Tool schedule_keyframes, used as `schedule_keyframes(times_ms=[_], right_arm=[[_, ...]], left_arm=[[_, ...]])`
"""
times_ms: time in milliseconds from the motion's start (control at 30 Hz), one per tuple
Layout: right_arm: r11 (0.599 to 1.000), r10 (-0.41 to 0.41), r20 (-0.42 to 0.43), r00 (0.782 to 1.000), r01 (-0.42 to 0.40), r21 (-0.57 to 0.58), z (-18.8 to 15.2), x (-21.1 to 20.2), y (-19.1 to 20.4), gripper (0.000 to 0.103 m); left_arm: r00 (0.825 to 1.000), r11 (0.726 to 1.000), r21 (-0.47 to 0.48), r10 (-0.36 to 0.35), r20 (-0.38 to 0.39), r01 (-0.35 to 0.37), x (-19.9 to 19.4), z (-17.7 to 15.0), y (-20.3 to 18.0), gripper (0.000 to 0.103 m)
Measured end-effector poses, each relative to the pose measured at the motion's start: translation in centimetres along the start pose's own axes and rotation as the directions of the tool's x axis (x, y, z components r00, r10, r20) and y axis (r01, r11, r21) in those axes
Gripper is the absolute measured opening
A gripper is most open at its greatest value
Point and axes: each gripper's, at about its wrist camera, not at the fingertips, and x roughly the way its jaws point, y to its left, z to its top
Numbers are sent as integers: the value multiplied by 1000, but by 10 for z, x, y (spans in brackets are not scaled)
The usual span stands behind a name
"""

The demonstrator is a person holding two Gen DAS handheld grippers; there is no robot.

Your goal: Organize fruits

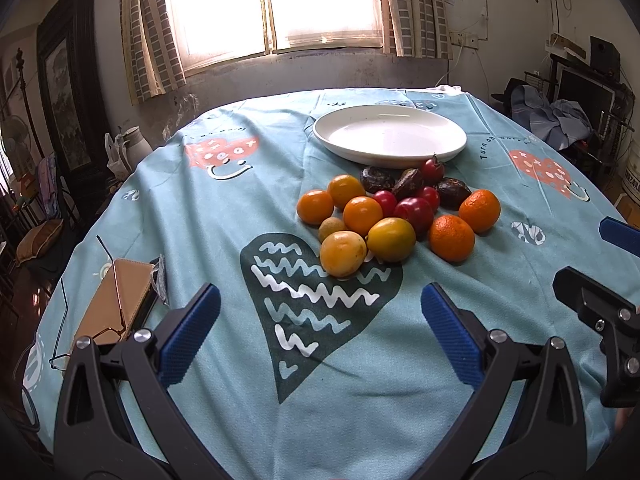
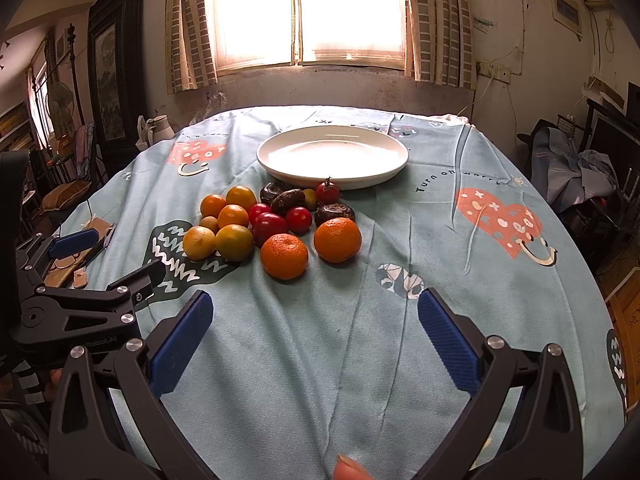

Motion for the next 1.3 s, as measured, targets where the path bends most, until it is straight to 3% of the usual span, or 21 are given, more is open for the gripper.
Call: schedule_keyframes(times_ms=[900, 1033, 1300], right_arm=[[1000, 9, 23, 1000, -8, -11, 3, -1, 6, 102], [996, 73, 89, 993, -69, -49, 1, -5, 5, 102], [991, 133, 13, 991, -133, -21, 0, 8, -4, 102]], left_arm=[[1000, 1000, -2, -2, -5, 2, 1, -5, 0, 101], [1000, 1000, -5, -14, -5, 14, 1, -6, 0, 101], [994, 995, -14, -96, -43, 95, 16, -8, 9, 101]])
